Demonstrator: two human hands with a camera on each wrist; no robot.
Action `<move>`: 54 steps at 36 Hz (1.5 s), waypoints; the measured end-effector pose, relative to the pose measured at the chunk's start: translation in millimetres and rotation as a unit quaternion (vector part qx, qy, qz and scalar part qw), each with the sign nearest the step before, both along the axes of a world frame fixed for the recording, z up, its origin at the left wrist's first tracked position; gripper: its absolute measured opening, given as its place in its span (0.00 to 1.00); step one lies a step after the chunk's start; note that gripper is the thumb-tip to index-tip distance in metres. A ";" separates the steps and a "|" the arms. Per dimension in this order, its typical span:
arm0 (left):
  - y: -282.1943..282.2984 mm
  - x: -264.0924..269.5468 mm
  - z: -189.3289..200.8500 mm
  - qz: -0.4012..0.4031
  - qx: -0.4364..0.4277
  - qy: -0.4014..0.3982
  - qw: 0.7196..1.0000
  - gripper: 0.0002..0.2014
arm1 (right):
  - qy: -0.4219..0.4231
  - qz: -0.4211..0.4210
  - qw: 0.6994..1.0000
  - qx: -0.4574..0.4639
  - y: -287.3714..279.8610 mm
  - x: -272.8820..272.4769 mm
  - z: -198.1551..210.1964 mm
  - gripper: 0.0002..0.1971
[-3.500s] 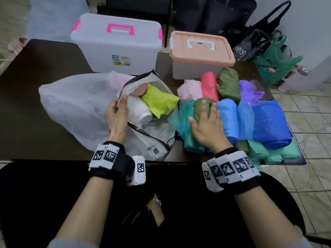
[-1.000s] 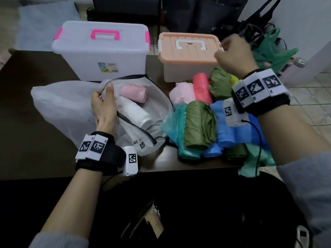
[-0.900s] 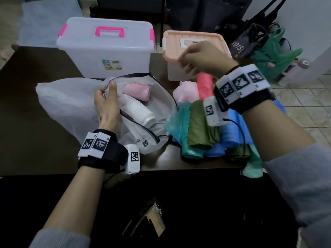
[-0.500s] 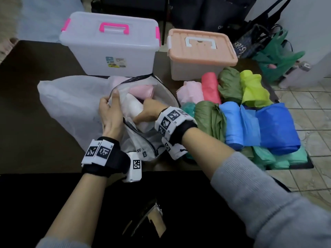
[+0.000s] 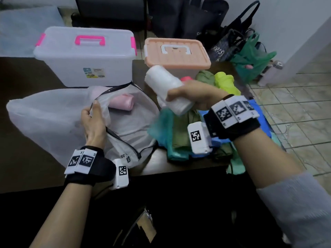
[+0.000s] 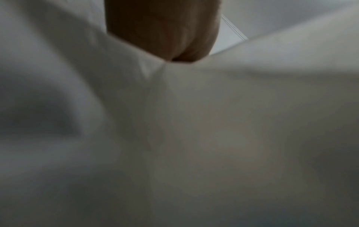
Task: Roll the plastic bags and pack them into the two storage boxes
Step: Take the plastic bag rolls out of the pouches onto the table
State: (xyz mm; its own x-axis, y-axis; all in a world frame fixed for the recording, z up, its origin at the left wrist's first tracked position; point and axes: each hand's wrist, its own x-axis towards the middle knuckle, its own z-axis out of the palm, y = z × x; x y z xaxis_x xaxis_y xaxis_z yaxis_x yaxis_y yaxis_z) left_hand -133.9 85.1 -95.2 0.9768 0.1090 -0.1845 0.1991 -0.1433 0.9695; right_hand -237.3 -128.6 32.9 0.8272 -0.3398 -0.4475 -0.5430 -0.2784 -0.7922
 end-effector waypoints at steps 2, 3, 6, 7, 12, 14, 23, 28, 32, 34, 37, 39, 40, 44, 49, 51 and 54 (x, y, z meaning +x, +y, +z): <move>-3.6 -0.5 -3.2 -0.016 0.015 0.011 1.000 0.18 | -0.021 -0.058 0.998 0.027 -23.9 -15.3 15.5 0.12; -5.1 0.1 -6.2 -0.022 0.020 0.016 0.999 0.18 | -0.030 -0.091 0.995 0.029 -35.5 -23.2 23.5 0.10; -10.9 -0.4 -13.6 -0.038 0.031 0.033 0.998 0.19 | -0.054 -0.185 0.981 -0.022 -68.4 -45.7 42.0 0.08; -13.4 -1.9 -15.1 -0.043 0.035 0.033 0.998 0.19 | -0.048 -0.209 0.975 -0.064 -79.2 -53.8 46.0 0.10; -15.6 -6.1 -18.2 -0.066 0.054 0.030 0.996 0.21 | -0.006 -0.257 0.949 -0.185 -107.7 -96.1 49.6 0.11; -15.2 -3.1 -23.0 -0.054 0.044 0.046 0.996 0.21 | 0.019 -0.260 0.940 -0.222 -108.6 -111.2 42.4 0.18; -12.5 -0.2 -27.0 -0.040 0.034 0.059 0.997 0.29 | 0.045 -0.210 0.934 -0.284 -68.0 -130.7 -24.7 0.37; -13.5 -1.2 -26.8 -0.039 0.035 0.068 0.996 0.28 | 0.058 -0.170 0.920 -0.349 -44.3 -126.5 -48.3 0.44; -14.0 -2.8 -26.2 -0.037 0.016 0.072 0.997 0.26 | 0.058 -0.134 0.886 -0.440 -34.0 -123.7 -49.6 0.43; -14.7 -3.0 -26.3 -0.035 0.014 0.063 0.997 0.22 | 0.062 -0.099 0.879 -0.462 -30.8 -121.8 -55.4 0.39; -16.9 -3.6 -25.5 -0.038 0.008 0.041 0.998 0.16 | 0.103 -0.062 0.879 -0.461 -28.8 -120.1 -69.0 0.37; -16.7 -5.5 -16.9 -0.043 0.027 0.012 0.999 0.17 | 0.115 -0.063 0.882 -0.452 -29.9 -118.5 -72.3 0.37; -15.6 -3.5 -14.6 -0.040 0.027 0.002 0.999 0.17 | 0.122 -0.061 0.887 -0.442 -30.8 -116.9 -70.9 0.38; -7.4 8.9 -4.9 -0.026 -0.015 -0.016 0.999 0.16 | 0.122 -0.070 0.909 -0.393 -28.4 -108.7 -49.5 0.44; 3.8 19.2 9.7 -0.018 -0.023 -0.067 0.997 0.20 | -0.108 -0.117 0.890 -0.428 -3.1 -71.5 -16.1 0.28; 8.1 20.8 13.6 -0.015 -0.028 -0.081 0.996 0.20 | -0.192 -0.068 0.896 -0.395 11.2 -48.0 -5.4 0.19; 12.7 19.6 16.4 -0.007 -0.028 -0.083 0.996 0.13 | -0.193 0.090 0.916 -0.340 42.2 -11.4 0.2 0.15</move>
State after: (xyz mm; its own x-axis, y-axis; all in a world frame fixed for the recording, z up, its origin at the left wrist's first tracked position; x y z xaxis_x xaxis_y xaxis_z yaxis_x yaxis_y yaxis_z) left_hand -114.2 97.8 -78.7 0.9957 0.0890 -0.0265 0.0344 -0.0894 0.9954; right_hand -248.7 -86.4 33.2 0.9491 -0.2745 0.1546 -0.1560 -0.8359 -0.5263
